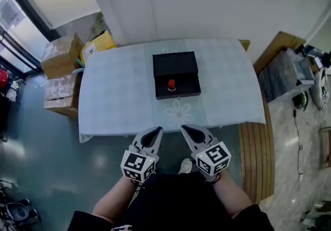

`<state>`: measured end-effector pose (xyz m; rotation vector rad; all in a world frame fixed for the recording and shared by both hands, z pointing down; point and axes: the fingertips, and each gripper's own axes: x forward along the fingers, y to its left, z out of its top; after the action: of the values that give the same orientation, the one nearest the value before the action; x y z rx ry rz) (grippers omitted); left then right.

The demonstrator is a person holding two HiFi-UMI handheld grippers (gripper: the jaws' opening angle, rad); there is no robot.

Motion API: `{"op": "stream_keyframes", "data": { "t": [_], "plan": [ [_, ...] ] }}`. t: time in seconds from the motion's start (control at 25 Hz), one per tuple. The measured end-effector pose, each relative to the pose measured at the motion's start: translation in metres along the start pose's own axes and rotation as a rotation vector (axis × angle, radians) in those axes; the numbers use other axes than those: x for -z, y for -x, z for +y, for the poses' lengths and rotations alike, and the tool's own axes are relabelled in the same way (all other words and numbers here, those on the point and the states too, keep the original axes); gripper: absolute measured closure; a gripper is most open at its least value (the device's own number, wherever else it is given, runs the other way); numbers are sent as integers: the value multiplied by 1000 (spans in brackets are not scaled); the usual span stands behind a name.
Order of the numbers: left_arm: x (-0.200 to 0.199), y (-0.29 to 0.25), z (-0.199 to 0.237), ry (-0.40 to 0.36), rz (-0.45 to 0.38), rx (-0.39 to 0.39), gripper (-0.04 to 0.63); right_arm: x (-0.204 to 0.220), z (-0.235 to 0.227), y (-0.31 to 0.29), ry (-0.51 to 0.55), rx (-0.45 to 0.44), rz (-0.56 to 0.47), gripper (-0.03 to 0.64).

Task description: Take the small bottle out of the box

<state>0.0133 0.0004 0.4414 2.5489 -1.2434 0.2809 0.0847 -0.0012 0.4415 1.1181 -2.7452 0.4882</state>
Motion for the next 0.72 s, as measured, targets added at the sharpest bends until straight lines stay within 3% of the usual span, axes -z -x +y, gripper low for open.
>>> {"op": "stream_keyframes", "data": {
  "t": [0.72],
  "plan": [
    [0,18,6,-4,4,3,567,-3,16,-5,-18,1,-30,594]
  ]
}}
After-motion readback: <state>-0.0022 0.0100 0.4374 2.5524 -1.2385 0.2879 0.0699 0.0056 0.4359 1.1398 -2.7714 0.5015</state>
